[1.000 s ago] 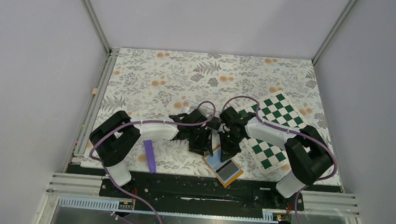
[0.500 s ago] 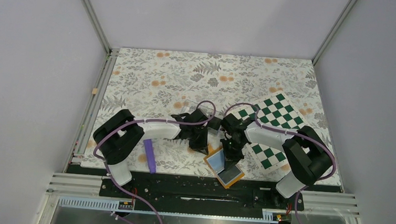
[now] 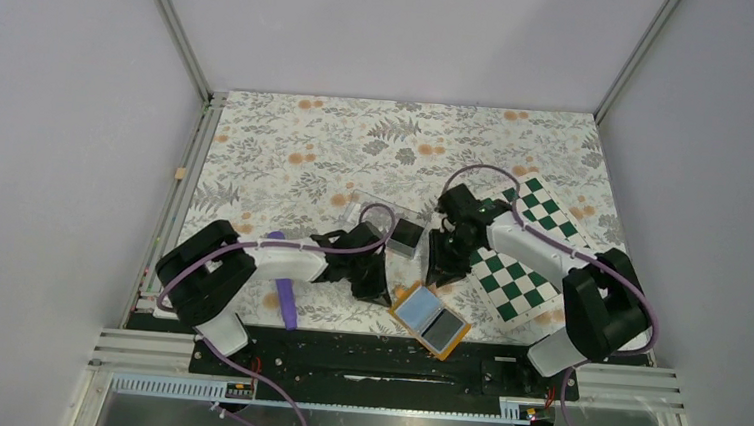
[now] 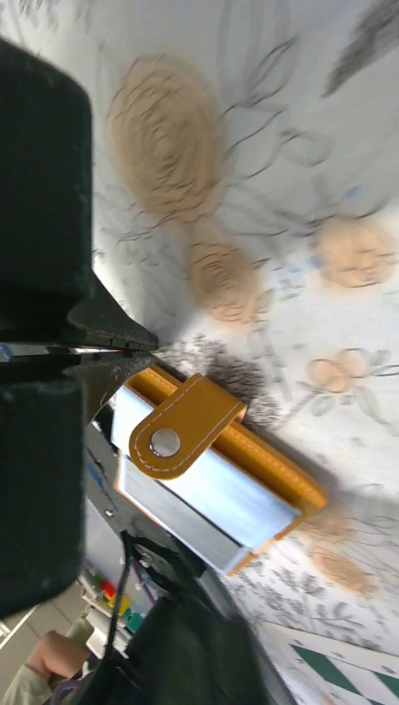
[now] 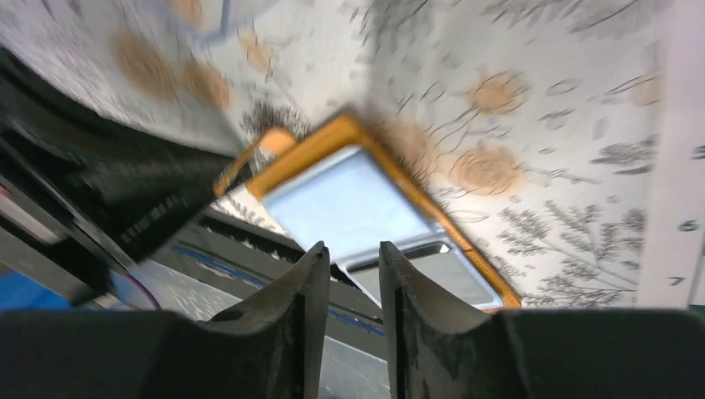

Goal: Put the credit cards into the card holder
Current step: Pick up the credit card from the storage box.

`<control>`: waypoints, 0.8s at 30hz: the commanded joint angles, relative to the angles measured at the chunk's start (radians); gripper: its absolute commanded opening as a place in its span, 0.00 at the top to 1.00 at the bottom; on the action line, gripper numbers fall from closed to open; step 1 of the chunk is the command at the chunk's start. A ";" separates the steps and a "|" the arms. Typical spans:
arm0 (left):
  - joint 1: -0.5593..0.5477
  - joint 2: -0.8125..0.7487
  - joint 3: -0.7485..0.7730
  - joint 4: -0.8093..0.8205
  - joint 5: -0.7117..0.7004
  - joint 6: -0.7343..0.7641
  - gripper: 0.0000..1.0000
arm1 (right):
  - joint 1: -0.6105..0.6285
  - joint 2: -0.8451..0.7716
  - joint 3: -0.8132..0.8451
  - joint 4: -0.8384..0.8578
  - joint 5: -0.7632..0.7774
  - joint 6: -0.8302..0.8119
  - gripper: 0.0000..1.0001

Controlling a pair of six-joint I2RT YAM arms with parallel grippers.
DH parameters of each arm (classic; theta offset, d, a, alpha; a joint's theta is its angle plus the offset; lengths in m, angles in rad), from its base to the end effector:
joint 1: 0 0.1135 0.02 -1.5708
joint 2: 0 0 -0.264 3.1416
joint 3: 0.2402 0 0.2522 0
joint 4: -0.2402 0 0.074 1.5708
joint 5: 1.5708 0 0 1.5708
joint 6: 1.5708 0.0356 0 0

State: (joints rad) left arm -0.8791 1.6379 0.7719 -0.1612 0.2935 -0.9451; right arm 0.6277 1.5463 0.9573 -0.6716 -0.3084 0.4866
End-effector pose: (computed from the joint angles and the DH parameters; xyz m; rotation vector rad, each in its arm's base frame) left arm 0.1821 -0.2361 0.1367 0.0237 2.9023 -0.9015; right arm 0.2231 0.1752 0.1885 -0.2817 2.9618 0.6383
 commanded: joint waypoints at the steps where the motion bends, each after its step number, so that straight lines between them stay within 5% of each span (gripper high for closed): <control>1: -0.052 -0.098 -0.058 0.096 0.026 -0.104 0.99 | -0.101 -0.022 0.073 -0.028 -0.034 -0.015 0.59; 5: -0.007 -0.197 -0.045 0.073 0.010 -0.101 0.61 | -0.117 0.047 0.187 -0.073 -0.029 -0.048 0.46; 7: 0.048 -0.225 0.011 0.031 0.033 -0.057 0.53 | -0.116 0.091 0.257 -0.091 -0.030 -0.057 0.42; 16: 0.293 -0.047 0.539 -0.332 0.159 0.209 0.54 | -0.135 0.251 0.436 -0.142 -0.007 -0.053 0.34; 24: 0.351 0.256 0.900 -0.639 0.094 0.405 0.61 | -0.138 0.325 0.551 -0.186 0.023 -0.060 0.37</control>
State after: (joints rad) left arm -0.5354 1.7786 1.5616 -0.5781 0.4038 -0.6815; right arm 0.4961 1.8759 1.4338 -0.8013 -0.3210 0.4442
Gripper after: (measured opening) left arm 0.404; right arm 0.654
